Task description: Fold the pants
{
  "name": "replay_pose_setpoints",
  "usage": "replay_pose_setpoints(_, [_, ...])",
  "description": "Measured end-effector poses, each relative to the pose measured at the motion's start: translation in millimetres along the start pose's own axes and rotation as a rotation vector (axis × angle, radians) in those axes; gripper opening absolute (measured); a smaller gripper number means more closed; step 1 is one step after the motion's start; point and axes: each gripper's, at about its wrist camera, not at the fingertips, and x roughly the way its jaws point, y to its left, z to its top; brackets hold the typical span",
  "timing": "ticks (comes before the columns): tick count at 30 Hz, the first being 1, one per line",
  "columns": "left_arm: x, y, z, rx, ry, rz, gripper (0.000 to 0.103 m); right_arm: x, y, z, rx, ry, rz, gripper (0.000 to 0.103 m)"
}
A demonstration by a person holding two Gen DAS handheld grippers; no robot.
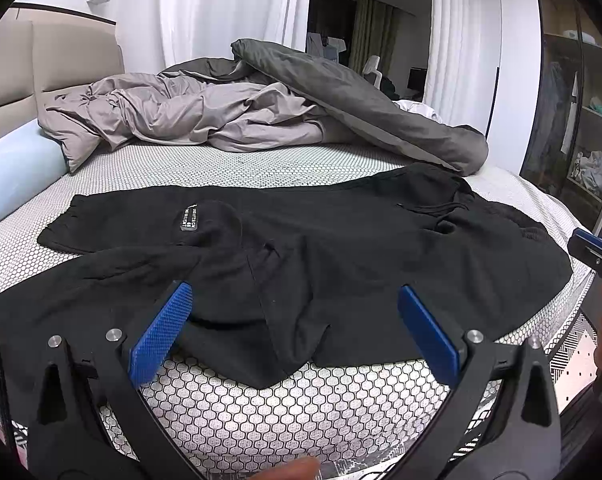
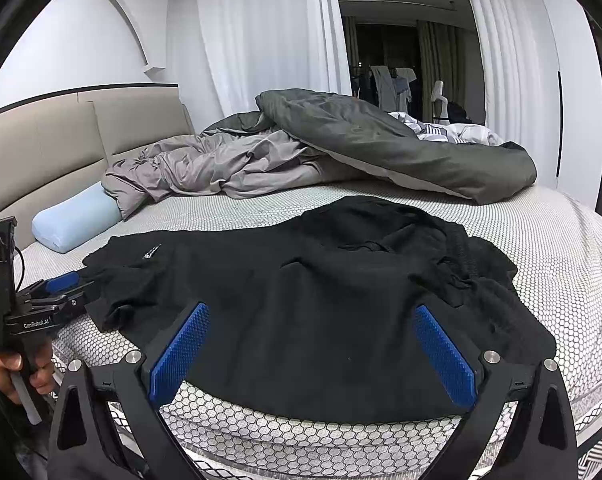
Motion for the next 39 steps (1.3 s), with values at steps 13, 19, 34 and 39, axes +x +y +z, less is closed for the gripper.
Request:
replay_pose_setpoints(13, [-2.4,5.4,1.0,0.001,-0.002,0.001,0.102,-0.9,-2.3,-0.7,0.0,0.002,-0.002,0.103])
replay_pose_setpoints(19, [-5.8,8.4,0.5,-0.004,-0.003,-0.004,0.102,-1.6,-6.9,-0.3,0.012,0.004,-0.008,0.103])
replay_pose_setpoints(34, [-53.1,78.3,-15.8,-0.2,0.035,0.113,0.102,-1.2,-31.9,9.4,0.045,0.069,-0.061,0.103])
replay_pose_setpoints(39, [-87.0,121.8,-31.0,-0.333,0.058,0.195,0.102,-6.5,-46.5,7.5,0.0,0.113,-0.104,0.103])
